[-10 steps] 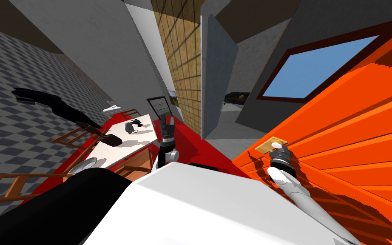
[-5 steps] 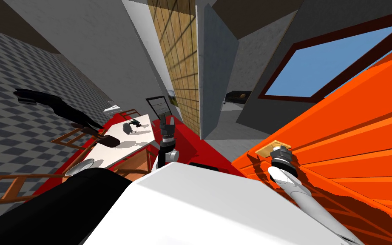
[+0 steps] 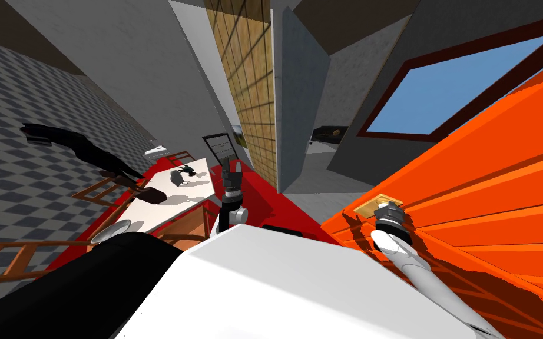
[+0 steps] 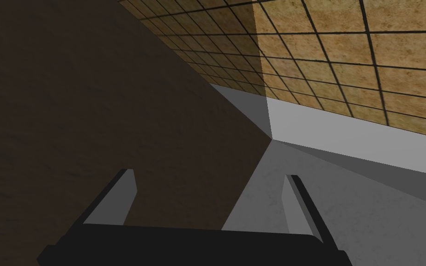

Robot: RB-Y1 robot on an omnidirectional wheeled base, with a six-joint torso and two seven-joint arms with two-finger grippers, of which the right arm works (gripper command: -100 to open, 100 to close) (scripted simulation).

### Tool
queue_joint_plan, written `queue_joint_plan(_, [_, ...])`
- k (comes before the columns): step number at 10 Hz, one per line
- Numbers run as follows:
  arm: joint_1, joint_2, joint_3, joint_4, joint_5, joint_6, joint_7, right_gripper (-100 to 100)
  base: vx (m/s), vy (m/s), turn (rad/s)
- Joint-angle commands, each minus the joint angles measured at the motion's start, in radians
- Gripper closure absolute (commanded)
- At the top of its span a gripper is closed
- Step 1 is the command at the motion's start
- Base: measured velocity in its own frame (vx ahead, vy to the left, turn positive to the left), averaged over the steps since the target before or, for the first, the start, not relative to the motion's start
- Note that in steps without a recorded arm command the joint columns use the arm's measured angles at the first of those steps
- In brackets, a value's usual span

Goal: Push the door open

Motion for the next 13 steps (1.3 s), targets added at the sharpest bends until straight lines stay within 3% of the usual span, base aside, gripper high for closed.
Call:
queue_joint_plan(1, [-0.003,0.003,0.003,-0.001,-0.007,0.003,-0.028,100,0.027,-0.021,-0.026])
queue_joint_plan(9, [-0.036,0.019,0.038,0.012,-0.061,0.033,-0.249,100,0.038,-0.024,-0.040])
queue_joint_plan(13, [-0.046,0.025,0.049,0.017,-0.079,0.042,-0.325,100,0.034,-0.027,-0.027])
